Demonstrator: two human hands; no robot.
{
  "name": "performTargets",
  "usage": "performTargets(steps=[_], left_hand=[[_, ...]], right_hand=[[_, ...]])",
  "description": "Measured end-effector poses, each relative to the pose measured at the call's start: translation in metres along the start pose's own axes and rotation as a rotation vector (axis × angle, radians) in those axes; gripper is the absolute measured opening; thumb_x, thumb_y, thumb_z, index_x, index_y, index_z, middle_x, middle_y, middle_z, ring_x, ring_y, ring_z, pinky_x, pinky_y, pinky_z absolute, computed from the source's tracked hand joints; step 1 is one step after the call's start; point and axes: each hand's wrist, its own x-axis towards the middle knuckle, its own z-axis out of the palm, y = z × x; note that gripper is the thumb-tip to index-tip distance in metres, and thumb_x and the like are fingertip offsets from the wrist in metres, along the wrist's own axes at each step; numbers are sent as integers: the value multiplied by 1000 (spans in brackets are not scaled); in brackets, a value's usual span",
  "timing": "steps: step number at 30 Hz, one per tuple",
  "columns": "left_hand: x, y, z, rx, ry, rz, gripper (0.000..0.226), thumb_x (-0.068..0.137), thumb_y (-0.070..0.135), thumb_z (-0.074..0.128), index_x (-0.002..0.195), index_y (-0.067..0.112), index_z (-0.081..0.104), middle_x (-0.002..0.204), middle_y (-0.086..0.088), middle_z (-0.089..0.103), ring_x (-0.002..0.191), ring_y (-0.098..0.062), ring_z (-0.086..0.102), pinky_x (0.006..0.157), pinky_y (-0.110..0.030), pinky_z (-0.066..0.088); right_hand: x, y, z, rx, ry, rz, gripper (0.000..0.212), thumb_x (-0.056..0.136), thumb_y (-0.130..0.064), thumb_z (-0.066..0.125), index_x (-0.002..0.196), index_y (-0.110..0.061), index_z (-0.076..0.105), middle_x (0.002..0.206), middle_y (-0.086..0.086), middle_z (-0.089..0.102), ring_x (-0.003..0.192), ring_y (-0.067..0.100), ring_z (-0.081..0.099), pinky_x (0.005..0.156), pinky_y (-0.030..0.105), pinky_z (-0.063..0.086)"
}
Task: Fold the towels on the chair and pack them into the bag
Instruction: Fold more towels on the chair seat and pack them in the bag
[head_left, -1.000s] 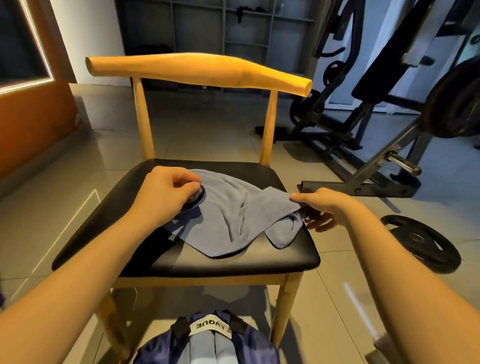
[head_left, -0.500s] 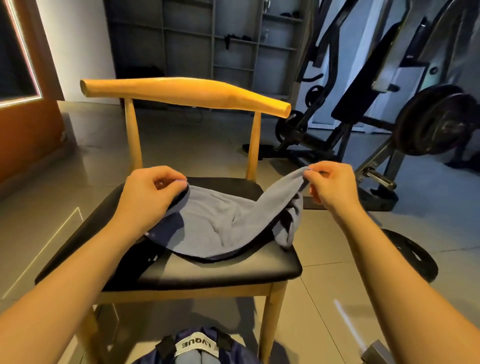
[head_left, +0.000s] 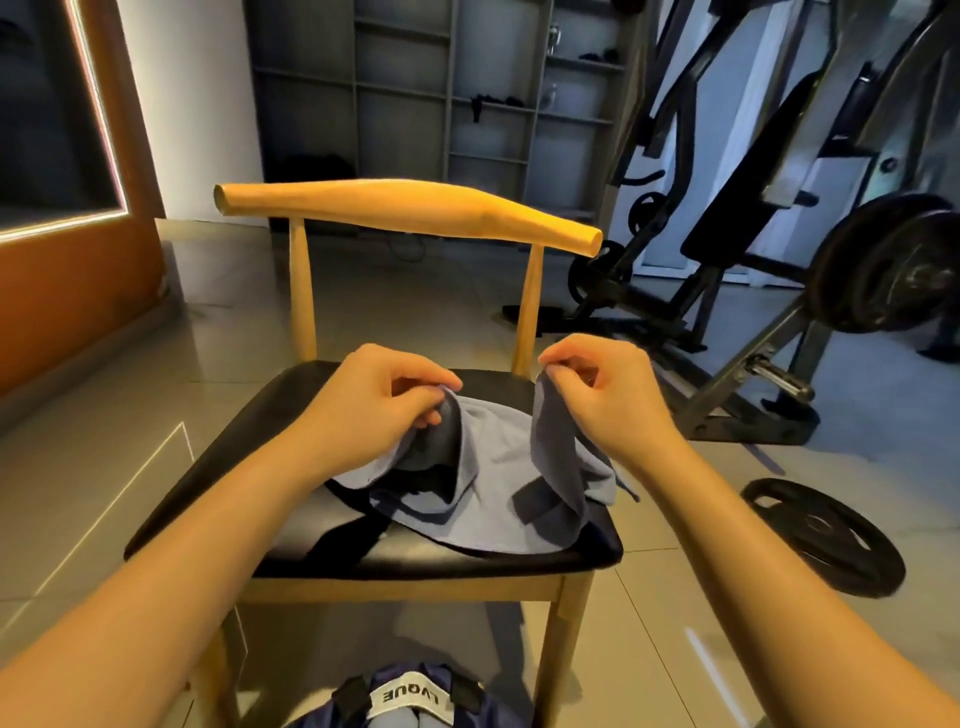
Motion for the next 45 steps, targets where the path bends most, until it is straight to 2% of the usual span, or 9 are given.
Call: performTargets(steps=[3,7,12,21,26,30,36,42,45], left_hand=[[-4,10,-1,-55,23,52,16,95,8,68,104,18,78,89,4,78,78,-13,75,78,-24,62],[-7,16,2,-167,56,117,4,91,6,74,94,7,75,81,-1,77,72,-17,75,73,-29,63],[-7,14,9,-49,31,203,4,93,12,74,94,16,75,82,9,73,79,-16,71,75,-33,61],[-6,13,15,-67,17,218,16,95,7,69,109,15,74,88,5,74,82,-17,72,77,-33,61],[-6,13,19,13,72,265,42,93,11,74,130,22,60,89,8,72,84,-13,69,80,-33,59],[-8,11,24,70,130,319,37,89,13,78,122,20,62,90,7,67,80,-15,67,73,-37,59],[-8,2,27,153,236,292,22,88,36,76,92,15,75,83,6,68,75,-10,63,66,-33,56],[-6,-1,31,190,191,338,7,93,18,74,99,16,75,93,8,66,88,-10,62,77,-27,55],[-6,0,31,198,198,344,8,93,20,74,99,16,75,94,6,65,86,-12,62,77,-28,57]], right_hand=[[-3,-12,5,152,-46,54,14,96,-13,67,109,-18,69,97,-4,73,92,10,70,81,24,59],[-6,-36,16,554,-61,326,12,88,-3,74,99,-2,69,85,22,75,83,34,74,76,42,64],[-12,-44,22,751,-186,550,10,89,-2,74,97,4,70,91,22,76,82,32,77,65,32,62],[-21,-45,26,726,-219,451,13,95,-8,69,103,1,75,91,16,78,87,27,77,77,36,63],[-24,-47,26,731,-215,439,17,97,-5,65,107,4,74,94,18,78,89,29,77,79,38,64],[-25,-49,24,746,-242,443,18,97,-7,65,109,2,75,96,17,78,90,27,77,78,34,64],[-25,-48,17,756,-276,463,19,97,-9,64,109,1,75,96,17,78,89,26,76,73,28,62],[-25,-46,23,649,-229,499,16,98,-11,65,104,-3,77,93,12,78,90,24,76,78,34,64],[-24,-46,23,620,-243,503,17,99,-14,64,104,-5,78,95,11,78,92,23,76,82,36,63]])
